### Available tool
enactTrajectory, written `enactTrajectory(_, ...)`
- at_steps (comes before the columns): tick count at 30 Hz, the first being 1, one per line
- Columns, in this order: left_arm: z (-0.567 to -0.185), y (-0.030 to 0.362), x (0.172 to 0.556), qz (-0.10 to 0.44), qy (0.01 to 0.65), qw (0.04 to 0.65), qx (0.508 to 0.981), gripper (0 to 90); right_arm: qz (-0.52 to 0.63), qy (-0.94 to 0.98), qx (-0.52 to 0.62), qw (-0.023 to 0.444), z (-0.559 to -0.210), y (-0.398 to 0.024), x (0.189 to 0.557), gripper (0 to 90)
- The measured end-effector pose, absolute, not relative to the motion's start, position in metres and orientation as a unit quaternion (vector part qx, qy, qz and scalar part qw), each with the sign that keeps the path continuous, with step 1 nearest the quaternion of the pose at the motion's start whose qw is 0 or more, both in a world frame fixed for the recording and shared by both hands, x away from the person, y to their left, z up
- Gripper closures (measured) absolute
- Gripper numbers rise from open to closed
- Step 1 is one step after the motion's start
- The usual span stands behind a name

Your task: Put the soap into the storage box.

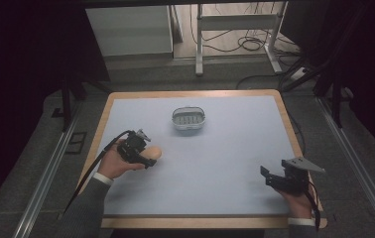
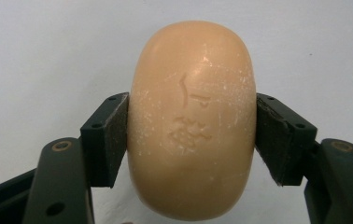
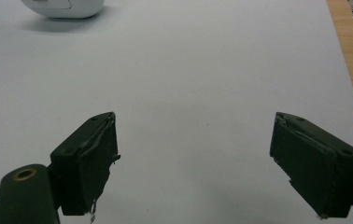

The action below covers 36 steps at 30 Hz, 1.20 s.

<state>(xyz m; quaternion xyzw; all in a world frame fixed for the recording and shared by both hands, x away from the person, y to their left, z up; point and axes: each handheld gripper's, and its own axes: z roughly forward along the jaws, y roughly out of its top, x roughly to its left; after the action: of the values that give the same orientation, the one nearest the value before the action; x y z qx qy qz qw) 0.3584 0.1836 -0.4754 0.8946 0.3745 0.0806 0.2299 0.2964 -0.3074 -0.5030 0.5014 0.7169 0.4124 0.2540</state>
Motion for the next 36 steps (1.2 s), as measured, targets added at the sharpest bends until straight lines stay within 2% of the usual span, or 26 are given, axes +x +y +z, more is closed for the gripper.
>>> enactTrajectory(36, -0.457, 0.169, 0.389, 0.094, 0.362, 0.231, 0.898, 32.6, 0.411, 0.717, 0.503, 0.253, -0.505, -0.307, 0.297, 14.9)
